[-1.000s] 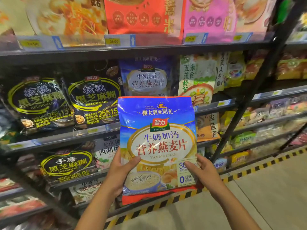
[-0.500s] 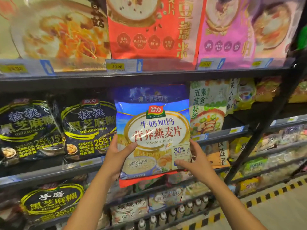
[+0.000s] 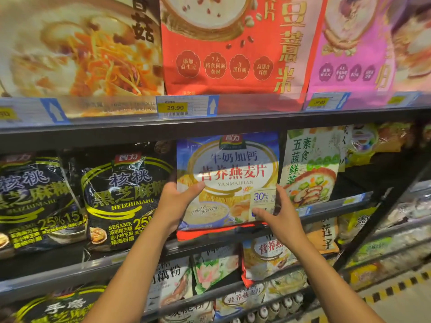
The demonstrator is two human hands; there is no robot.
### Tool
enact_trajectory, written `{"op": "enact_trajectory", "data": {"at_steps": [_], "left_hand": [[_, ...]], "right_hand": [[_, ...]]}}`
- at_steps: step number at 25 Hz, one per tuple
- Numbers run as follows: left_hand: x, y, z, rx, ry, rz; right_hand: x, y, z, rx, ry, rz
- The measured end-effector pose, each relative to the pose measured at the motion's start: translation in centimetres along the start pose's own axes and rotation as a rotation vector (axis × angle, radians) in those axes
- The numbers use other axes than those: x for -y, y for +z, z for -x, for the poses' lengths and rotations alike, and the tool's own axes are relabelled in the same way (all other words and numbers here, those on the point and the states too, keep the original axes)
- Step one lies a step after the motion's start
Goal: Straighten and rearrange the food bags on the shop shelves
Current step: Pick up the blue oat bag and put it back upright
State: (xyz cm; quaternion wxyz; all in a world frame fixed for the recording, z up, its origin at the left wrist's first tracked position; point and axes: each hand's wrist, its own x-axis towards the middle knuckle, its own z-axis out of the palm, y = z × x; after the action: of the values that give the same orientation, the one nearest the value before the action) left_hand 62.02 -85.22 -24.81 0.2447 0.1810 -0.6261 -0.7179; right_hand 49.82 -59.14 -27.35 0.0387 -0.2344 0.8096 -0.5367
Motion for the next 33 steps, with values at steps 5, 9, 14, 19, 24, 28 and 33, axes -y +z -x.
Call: {"op": "enact_trajectory", "data": {"at_steps": [5, 9, 14, 19, 24, 28, 33], "left_hand": [[-0.4, 0.8, -1.6, -0.047, -0.058, -0.023], [0.8, 1.4, -1.2, -0.026, 0.021, -0.142], [2.4, 1.4, -0.6, 0.049, 0.096, -0.321], [4.1, 2.0, 1.0, -0.062, 0.04, -0.304], [4.9, 2.6, 1.2, -0.167, 0.038, -0.305], [4.4, 3.4, 1.0, -0.209, 0.024, -0.302], [4.1, 3.7, 0.3, -0.24, -0.008, -0.365]], "right_hand": [[0.4, -0.3, -2.9, -0.029, -0.018, 0.031], [-0.5, -0.4, -3.5, -0.024, -0.02, 0.086], [-2.4, -0.2, -2.5, -0.038, 0.005, 0.14], [-4.2, 0.5, -1.1, -0.062, 0.023, 0.224], [-5.1, 0.9, -1.0, -0.103, 0.036, 0.27], [-4.9, 1.1, -1.8, -0.129, 0.049, 0.333], [-4.3, 1.8, -3.0, -0.184, 0.081, 0.408]]}}
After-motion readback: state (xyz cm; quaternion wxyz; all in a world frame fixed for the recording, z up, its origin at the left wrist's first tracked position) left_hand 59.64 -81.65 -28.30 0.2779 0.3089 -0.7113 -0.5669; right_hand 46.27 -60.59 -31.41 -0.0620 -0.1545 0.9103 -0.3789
